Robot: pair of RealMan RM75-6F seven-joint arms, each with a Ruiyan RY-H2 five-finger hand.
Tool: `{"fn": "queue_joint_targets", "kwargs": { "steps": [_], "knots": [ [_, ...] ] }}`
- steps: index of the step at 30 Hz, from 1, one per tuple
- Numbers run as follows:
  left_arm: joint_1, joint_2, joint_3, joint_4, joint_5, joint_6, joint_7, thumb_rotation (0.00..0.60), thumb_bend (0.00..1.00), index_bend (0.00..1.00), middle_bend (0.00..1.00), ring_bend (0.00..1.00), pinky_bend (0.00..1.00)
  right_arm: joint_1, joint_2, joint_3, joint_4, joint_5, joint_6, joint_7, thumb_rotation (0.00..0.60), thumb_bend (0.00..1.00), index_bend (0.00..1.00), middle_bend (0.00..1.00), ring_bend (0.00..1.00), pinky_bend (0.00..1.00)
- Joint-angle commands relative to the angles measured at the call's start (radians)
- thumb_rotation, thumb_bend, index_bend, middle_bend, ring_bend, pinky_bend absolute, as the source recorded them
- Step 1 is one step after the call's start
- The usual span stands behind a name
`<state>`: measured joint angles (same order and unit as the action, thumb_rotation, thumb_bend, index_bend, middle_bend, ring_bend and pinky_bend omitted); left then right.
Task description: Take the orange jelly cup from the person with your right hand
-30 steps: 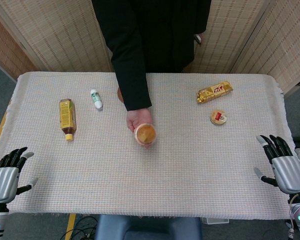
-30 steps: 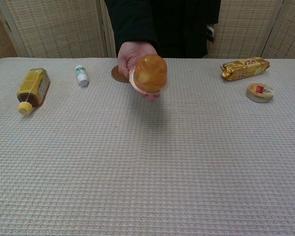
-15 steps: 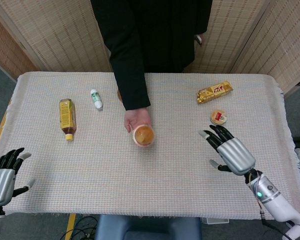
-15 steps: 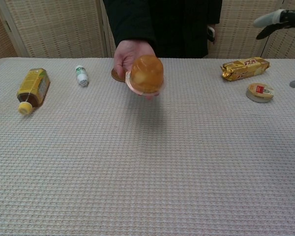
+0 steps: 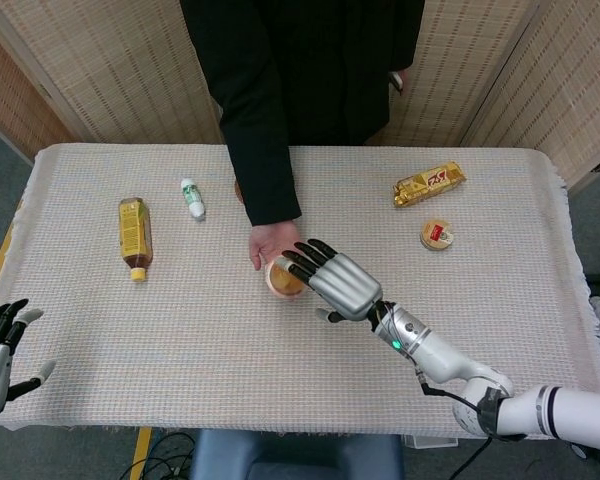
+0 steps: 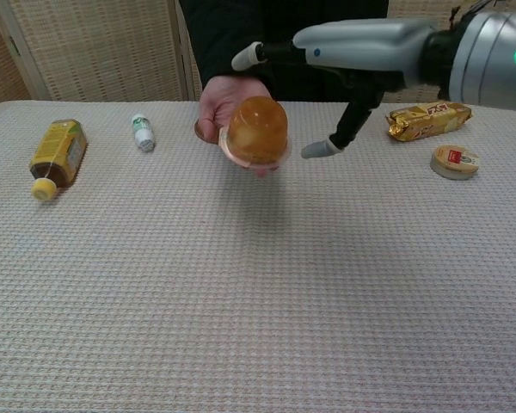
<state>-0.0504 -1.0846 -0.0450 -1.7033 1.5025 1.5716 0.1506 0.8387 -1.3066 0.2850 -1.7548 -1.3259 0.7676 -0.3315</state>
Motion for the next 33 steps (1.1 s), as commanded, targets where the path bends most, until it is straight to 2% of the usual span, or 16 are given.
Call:
{"fn": "queue_joint_targets", "kwargs": {
  "steps": [1, 6, 10, 12, 17, 19, 22, 26, 33],
  "knots": [
    [0.004, 0.0, 0.001, 0.004, -0.003, 0.003, -0.005, 0.6, 0.23, 0.25, 0.15, 0.14, 0.2, 0.049, -0.065, 0.004, 0.062, 0.058, -0.019, -0.067, 0.6, 0.24, 0.0, 0.06, 0.0, 0.07],
    [0.009, -0.003, 0.002, 0.015, -0.008, 0.0, -0.017, 0.6, 0.23, 0.25, 0.15, 0.14, 0.2, 0.089, -0.129, -0.012, 0.125, 0.124, -0.019, -0.109, 0.6, 0.24, 0.0, 0.06, 0.0, 0.08],
    [0.009, -0.004, 0.0, 0.025, -0.006, 0.001, -0.026, 0.6, 0.23, 0.25, 0.15, 0.14, 0.2, 0.11, -0.163, -0.02, 0.16, 0.142, -0.002, -0.126, 0.6, 0.28, 0.03, 0.08, 0.0, 0.15],
    [0.011, -0.005, -0.001, 0.029, -0.008, 0.001, -0.032, 0.6, 0.23, 0.25, 0.15, 0.14, 0.2, 0.113, -0.182, -0.022, 0.18, 0.13, 0.025, -0.128, 0.6, 0.33, 0.1, 0.13, 0.03, 0.24],
    [0.011, -0.008, -0.002, 0.039, -0.011, -0.002, -0.041, 0.6, 0.23, 0.25, 0.15, 0.14, 0.2, 0.12, -0.221, -0.027, 0.228, 0.105, 0.074, -0.123, 0.6, 0.52, 0.38, 0.28, 0.21, 0.54],
    [0.011, -0.01, -0.002, 0.042, -0.011, -0.006, -0.043, 0.6, 0.23, 0.25, 0.15, 0.14, 0.2, 0.123, -0.235, -0.031, 0.248, 0.103, 0.085, -0.125, 0.6, 0.56, 0.47, 0.33, 0.26, 0.61],
    [0.011, -0.013, -0.002, 0.047, -0.012, -0.008, -0.047, 0.6, 0.23, 0.25, 0.15, 0.14, 0.2, 0.124, -0.248, -0.033, 0.263, 0.093, 0.1, -0.103, 0.6, 0.57, 0.54, 0.37, 0.31, 0.64],
    [0.011, -0.016, -0.004, 0.055, -0.018, -0.011, -0.052, 0.6, 0.23, 0.25, 0.15, 0.14, 0.2, 0.108, -0.232, -0.033, 0.246, 0.049, 0.141, -0.041, 0.6, 0.58, 0.6, 0.43, 0.4, 0.71],
    [0.009, -0.021, -0.006, 0.061, -0.017, -0.016, -0.057, 0.6, 0.23, 0.25, 0.15, 0.14, 0.2, 0.042, -0.116, -0.045, 0.147, -0.026, 0.235, 0.034, 0.6, 0.59, 0.64, 0.48, 0.46, 0.75]
  ]
}}
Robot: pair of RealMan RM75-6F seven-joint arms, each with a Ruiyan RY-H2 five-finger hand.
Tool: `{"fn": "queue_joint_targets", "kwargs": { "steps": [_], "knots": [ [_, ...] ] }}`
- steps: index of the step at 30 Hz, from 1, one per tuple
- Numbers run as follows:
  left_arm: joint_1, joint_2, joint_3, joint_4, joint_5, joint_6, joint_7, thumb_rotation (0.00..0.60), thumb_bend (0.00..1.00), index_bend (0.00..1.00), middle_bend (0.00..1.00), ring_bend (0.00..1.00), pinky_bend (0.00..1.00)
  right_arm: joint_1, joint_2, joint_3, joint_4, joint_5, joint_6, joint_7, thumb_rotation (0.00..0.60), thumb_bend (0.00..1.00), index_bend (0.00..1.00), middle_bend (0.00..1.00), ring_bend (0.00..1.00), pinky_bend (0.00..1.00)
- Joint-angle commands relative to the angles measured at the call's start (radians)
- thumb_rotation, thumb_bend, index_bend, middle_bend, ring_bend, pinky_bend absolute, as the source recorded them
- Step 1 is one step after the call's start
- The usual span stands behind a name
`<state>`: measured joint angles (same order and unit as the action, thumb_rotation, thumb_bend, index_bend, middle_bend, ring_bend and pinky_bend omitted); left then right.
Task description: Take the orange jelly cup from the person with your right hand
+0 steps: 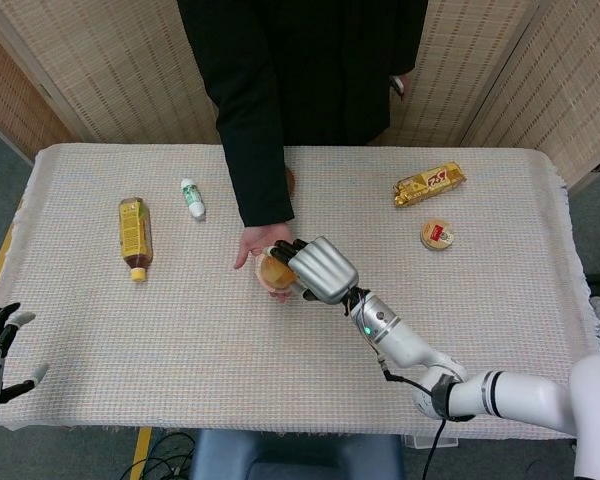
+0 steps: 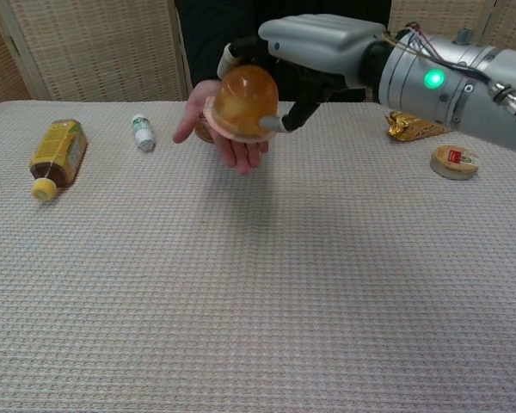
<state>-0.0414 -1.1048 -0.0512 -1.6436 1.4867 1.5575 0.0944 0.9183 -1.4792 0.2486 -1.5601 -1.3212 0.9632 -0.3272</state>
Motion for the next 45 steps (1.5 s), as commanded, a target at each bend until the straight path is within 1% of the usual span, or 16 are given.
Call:
{"fn": "queue_joint_targets", "kwargs": {
  "steps": [1, 6, 11, 14, 21, 23, 25, 29, 32, 33, 34, 35, 36, 37, 38, 45],
  "knots": [
    [-0.001, -0.002, 0.0, 0.002, 0.0, -0.002, -0.001, 0.6, 0.23, 0.25, 0.15, 0.14, 0.2, -0.05, 0.076, -0.012, -0.062, -0.035, 0.052, 0.035, 0.6, 0.59, 0.64, 0.48, 0.46, 0.75],
    [-0.004, -0.007, -0.002, 0.005, 0.001, -0.005, -0.001, 0.6, 0.23, 0.25, 0.15, 0.14, 0.2, -0.131, 0.18, -0.049, -0.112, -0.033, 0.1, 0.063, 0.6, 0.59, 0.64, 0.49, 0.46, 0.75],
    [-0.012, -0.015, -0.002, 0.003, 0.009, -0.013, 0.003, 0.6, 0.23, 0.25, 0.15, 0.14, 0.2, -0.188, 0.208, -0.094, -0.069, 0.032, 0.082, 0.082, 0.6, 0.58, 0.64, 0.48, 0.46, 0.75],
    [-0.02, -0.022, 0.0, 0.001, 0.017, -0.023, 0.012, 0.6, 0.23, 0.25, 0.15, 0.14, 0.2, -0.201, 0.186, -0.114, -0.008, 0.063, 0.053, 0.095, 0.6, 0.57, 0.64, 0.47, 0.46, 0.75],
    [-0.021, -0.03, -0.002, 0.003, 0.01, -0.025, 0.018, 0.6, 0.23, 0.25, 0.15, 0.14, 0.2, -0.22, 0.063, -0.151, 0.194, 0.091, -0.005, 0.143, 0.6, 0.57, 0.64, 0.45, 0.46, 0.75],
    [-0.02, -0.03, -0.001, 0.006, 0.009, -0.025, 0.017, 0.6, 0.23, 0.25, 0.15, 0.14, 0.2, -0.22, 0.026, -0.158, 0.255, 0.099, -0.028, 0.15, 0.6, 0.57, 0.63, 0.44, 0.45, 0.73],
    [-0.019, -0.03, -0.001, 0.008, 0.008, -0.025, 0.016, 0.6, 0.23, 0.25, 0.15, 0.14, 0.2, -0.218, -0.005, -0.16, 0.303, 0.1, -0.043, 0.158, 0.6, 0.57, 0.58, 0.41, 0.41, 0.65],
    [-0.019, -0.031, -0.002, 0.014, -0.001, -0.029, 0.011, 0.6, 0.23, 0.25, 0.15, 0.14, 0.2, -0.213, -0.062, -0.156, 0.39, 0.098, -0.07, 0.187, 0.6, 0.57, 0.5, 0.37, 0.38, 0.58],
    [-0.018, -0.032, -0.002, 0.017, -0.003, -0.029, 0.008, 0.6, 0.23, 0.25, 0.15, 0.14, 0.2, -0.206, -0.076, -0.16, 0.415, 0.106, -0.105, 0.177, 0.6, 0.56, 0.33, 0.28, 0.28, 0.47],
    [-0.018, -0.032, -0.002, 0.019, -0.003, -0.029, 0.007, 0.6, 0.23, 0.25, 0.15, 0.14, 0.2, -0.204, -0.076, -0.161, 0.415, 0.11, -0.116, 0.169, 0.6, 0.56, 0.25, 0.21, 0.2, 0.4],
    [-0.017, -0.032, -0.002, 0.02, -0.004, -0.03, 0.005, 0.6, 0.23, 0.25, 0.15, 0.14, 0.2, -0.204, -0.075, -0.162, 0.412, 0.114, -0.123, 0.16, 0.6, 0.55, 0.14, 0.12, 0.1, 0.28],
    [-0.017, -0.032, -0.002, 0.021, -0.005, -0.03, 0.004, 0.6, 0.23, 0.25, 0.15, 0.14, 0.2, -0.204, -0.073, -0.162, 0.409, 0.118, -0.124, 0.149, 0.6, 0.55, 0.06, 0.05, 0.04, 0.18],
    [-0.016, -0.033, -0.002, 0.023, -0.007, -0.03, 0.002, 0.6, 0.23, 0.25, 0.15, 0.14, 0.2, -0.208, -0.069, -0.16, 0.4, 0.118, -0.115, 0.139, 0.6, 0.55, 0.02, 0.02, 0.01, 0.11],
    [-0.016, -0.033, -0.002, 0.025, -0.008, -0.03, 0.0, 0.6, 0.23, 0.25, 0.15, 0.14, 0.2, -0.212, -0.065, -0.158, 0.39, 0.117, -0.105, 0.137, 0.6, 0.55, 0.0, 0.0, 0.0, 0.06],
    [-0.016, -0.033, -0.002, 0.026, -0.009, -0.03, -0.002, 0.6, 0.23, 0.25, 0.15, 0.14, 0.2, -0.218, -0.059, -0.156, 0.379, 0.113, -0.091, 0.138, 0.6, 0.55, 0.0, 0.0, 0.0, 0.04],
    [-0.016, -0.039, -0.003, 0.038, -0.007, -0.03, -0.015, 0.6, 0.23, 0.25, 0.15, 0.14, 0.2, -0.28, 0.048, -0.155, 0.245, 0.048, 0.04, 0.155, 0.6, 0.55, 0.0, 0.0, 0.0, 0.02]
  ]
}}
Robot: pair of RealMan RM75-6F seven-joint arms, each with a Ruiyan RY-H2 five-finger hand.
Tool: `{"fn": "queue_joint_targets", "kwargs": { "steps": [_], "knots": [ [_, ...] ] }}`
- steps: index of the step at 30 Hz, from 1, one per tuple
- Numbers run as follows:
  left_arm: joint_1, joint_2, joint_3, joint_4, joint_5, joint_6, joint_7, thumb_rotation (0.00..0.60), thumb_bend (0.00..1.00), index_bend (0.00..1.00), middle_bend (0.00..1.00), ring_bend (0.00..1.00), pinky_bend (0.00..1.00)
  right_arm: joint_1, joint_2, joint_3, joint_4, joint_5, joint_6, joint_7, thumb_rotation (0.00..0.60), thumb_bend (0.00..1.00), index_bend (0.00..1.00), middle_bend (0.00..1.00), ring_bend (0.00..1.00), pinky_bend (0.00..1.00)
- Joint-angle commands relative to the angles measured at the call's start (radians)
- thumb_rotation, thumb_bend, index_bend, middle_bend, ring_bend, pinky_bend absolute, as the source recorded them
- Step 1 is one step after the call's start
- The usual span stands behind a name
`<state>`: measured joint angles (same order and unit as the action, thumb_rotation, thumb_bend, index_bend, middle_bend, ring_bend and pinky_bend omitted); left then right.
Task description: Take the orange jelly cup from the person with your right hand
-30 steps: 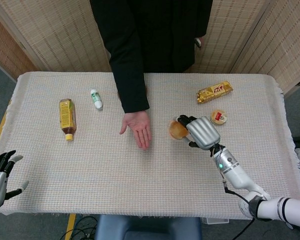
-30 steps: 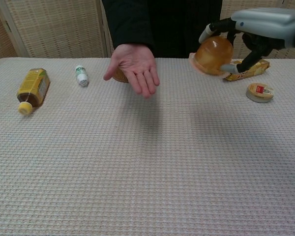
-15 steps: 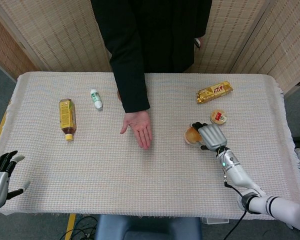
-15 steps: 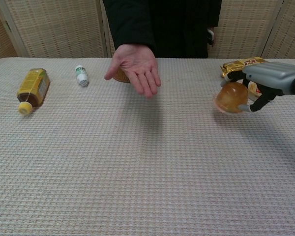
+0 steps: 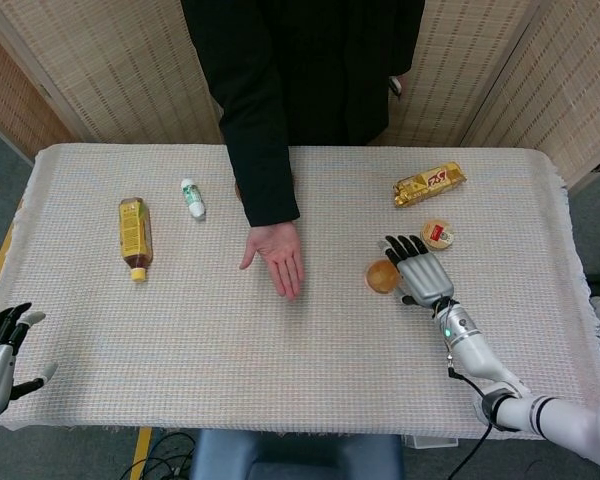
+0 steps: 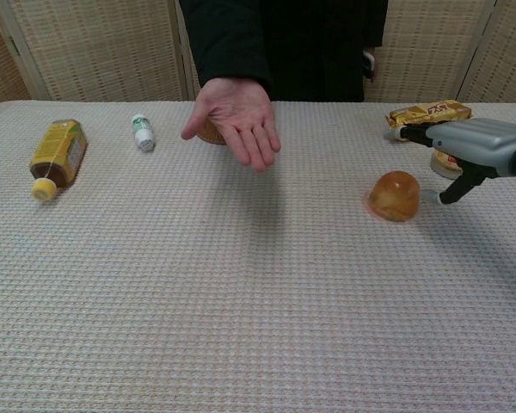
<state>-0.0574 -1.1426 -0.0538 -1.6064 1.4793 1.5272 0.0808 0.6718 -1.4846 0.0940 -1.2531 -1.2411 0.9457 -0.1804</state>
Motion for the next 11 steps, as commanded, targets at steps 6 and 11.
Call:
{"fn": "queue_joint_targets", "kwargs": {
  "steps": [6, 11],
  "knots": [
    [-0.002, -0.003, -0.004, 0.007, 0.002, 0.003, -0.008, 0.6, 0.23, 0.25, 0.15, 0.14, 0.2, -0.161, 0.193, -0.023, -0.213, -0.121, 0.282, 0.026, 0.6, 0.55, 0.0, 0.0, 0.0, 0.02],
    [-0.006, -0.017, -0.01, 0.018, 0.01, 0.012, -0.012, 0.6, 0.23, 0.24, 0.15, 0.14, 0.2, -0.287, 0.29, -0.057, -0.298, -0.165, 0.447, 0.053, 0.6, 0.5, 0.0, 0.03, 0.0, 0.02]
  ]
}}
